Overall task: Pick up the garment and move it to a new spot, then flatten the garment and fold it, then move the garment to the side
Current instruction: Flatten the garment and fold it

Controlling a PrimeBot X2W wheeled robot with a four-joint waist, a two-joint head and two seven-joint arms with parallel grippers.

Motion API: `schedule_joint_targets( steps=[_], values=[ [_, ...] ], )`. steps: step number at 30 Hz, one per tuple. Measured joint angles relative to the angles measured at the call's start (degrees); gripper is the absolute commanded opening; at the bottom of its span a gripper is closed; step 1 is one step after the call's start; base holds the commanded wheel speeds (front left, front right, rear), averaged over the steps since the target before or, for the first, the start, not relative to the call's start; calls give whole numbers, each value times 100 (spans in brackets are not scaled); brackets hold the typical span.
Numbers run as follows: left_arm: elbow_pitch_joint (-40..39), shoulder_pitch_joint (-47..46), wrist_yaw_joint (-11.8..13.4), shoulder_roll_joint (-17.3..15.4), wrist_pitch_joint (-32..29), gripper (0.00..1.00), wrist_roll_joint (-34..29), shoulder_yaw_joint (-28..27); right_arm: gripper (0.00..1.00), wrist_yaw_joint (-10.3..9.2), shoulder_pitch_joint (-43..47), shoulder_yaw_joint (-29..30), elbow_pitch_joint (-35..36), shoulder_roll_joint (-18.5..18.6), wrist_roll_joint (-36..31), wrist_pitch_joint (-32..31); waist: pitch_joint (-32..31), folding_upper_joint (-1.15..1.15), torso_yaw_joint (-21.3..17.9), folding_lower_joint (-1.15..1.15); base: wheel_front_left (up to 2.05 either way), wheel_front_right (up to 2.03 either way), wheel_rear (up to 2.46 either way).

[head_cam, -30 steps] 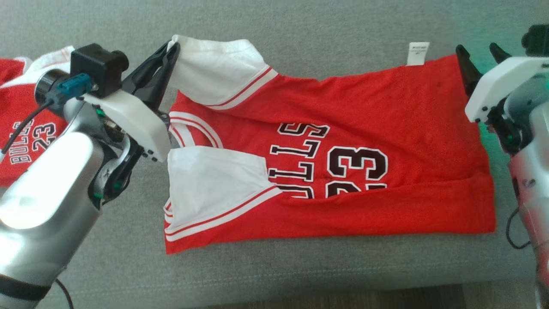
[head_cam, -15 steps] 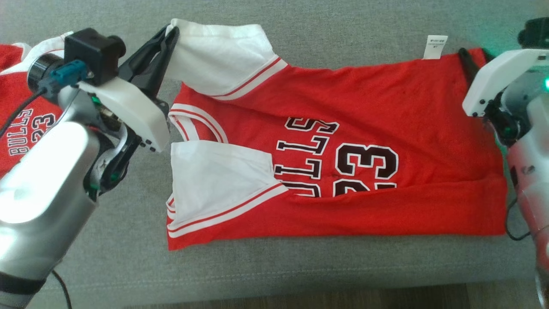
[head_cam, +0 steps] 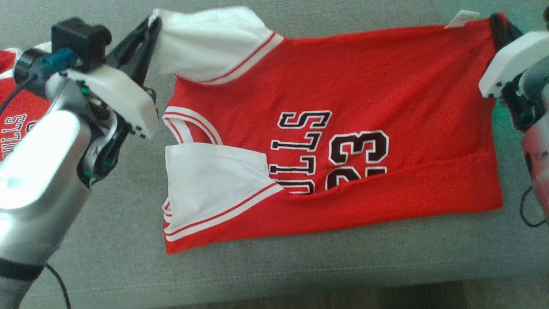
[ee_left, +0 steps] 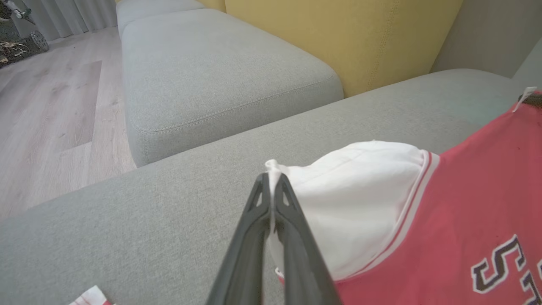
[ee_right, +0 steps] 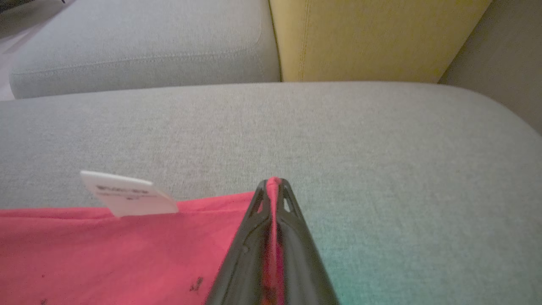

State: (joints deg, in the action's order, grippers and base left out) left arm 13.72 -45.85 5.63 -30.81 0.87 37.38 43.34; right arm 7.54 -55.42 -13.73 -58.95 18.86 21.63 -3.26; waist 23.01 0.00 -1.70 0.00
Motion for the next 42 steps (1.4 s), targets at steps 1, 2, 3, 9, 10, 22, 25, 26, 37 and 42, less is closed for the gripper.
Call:
schedule_joint_targets(
  steps=[1, 2, 3, 9, 10, 22, 25, 26, 37, 42],
  values=[
    [86, -60, -3, 31, 23, 0, 0, -1, 0, 0, -52, 1, -38, -1, -29, 89, -3, 0, -12, 0, 0, 0, 0],
    [158, -126, -10, 65, 33, 0, 0, -3, 0, 0, -90, 11, -63, 0, -62, 185, 4, 0, -22, 0, 0, 0, 0],
    [234, -202, -13, 100, 83, 0, -2, -7, 0, 0, -130, 16, -101, 1, -83, 282, 17, 0, -32, 0, 0, 0, 0],
    [783, -676, -34, 341, 336, 0, -135, -55, 0, 0, -262, 84, -316, -43, -194, 702, 46, 0, -86, 0, 0, 0, 0],
    [895, -746, -77, 372, 365, 0, -145, -58, 0, 0, -286, 91, -356, -52, -205, 753, 45, 0, -99, 0, 0, 0, 0],
    [1189, -232, -218, 293, 687, 0, -152, 102, 0, 0, 159, -319, -269, -157, -23, 1329, -377, 0, -176, 0, 0, 0, 0],
    [814, 241, -235, 79, 616, 0, -151, 263, 0, 0, 621, -532, -65, 2, 153, 1335, -617, 0, -168, 0, 0, 0, 0],
    [683, 352, -232, 12, 579, 0, -151, 289, 0, 0, 716, -589, 8, 48, 202, 1325, -679, 0, -168, 0, 0, 0, 0],
    [-926, 1792, 152, -896, -164, 0, -57, 671, 0, 0, 1869, -1391, 1136, 680, 1029, 232, -1258, 0, -160, 0, 0, 0, 0],
    [-1430, 2304, 287, -1101, -502, 0, 29, 905, 0, 0, 2241, -1573, 1692, 967, 1369, -244, -1361, 0, -191, 0, 0, 0, 0]
  ],
)
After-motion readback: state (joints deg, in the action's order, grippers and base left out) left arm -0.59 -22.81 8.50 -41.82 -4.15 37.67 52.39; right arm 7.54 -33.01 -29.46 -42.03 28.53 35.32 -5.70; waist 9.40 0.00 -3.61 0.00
